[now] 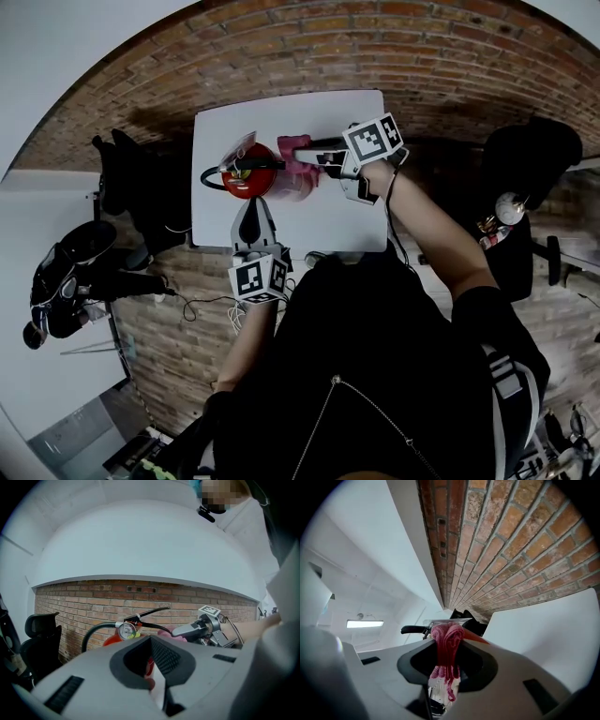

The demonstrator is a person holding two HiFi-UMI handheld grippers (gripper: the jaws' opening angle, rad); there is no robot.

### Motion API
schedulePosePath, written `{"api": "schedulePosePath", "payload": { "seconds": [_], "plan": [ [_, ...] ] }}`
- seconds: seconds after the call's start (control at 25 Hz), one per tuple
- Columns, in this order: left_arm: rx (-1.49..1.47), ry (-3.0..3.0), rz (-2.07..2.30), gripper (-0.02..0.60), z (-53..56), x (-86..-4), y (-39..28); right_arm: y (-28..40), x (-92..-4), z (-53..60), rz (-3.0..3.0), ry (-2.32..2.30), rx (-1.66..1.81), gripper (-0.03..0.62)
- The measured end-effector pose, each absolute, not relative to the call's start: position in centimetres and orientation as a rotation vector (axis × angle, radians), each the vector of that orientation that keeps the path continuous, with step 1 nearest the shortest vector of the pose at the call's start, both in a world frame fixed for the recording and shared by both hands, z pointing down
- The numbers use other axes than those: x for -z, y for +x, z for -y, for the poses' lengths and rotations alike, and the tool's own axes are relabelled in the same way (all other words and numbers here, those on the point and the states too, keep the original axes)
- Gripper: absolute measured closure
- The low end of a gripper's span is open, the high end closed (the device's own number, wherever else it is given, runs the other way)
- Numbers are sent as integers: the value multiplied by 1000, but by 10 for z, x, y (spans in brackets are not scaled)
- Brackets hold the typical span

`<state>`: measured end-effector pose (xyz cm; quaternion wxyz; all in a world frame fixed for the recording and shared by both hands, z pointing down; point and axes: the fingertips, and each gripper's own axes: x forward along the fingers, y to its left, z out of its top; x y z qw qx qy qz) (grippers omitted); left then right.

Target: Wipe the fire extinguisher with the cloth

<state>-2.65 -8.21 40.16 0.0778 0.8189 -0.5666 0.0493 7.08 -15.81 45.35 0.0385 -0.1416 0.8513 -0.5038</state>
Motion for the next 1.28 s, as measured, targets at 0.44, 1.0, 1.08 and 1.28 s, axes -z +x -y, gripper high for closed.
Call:
{"api": "schedulePosePath", "payload": {
  "seconds": [0.44, 1.0, 1.08, 1.28],
  "plan": [
    [-176, 2478, 1630, 571, 89, -411, -20, 98, -571, 158, -2492, -719, 1771, 479],
    [-202, 2499, 1609, 572, 93, -414, -28, 86, -715, 135, -2423, -993, 2005, 479],
    [-207, 2501, 1606, 572, 94, -413, -30, 82, -728, 134, -2420, -1031, 2014, 479],
    [-242, 2520, 1605, 572, 91, -414, -34, 77, -760, 128, -2410, -1097, 2061, 479]
  ]
}}
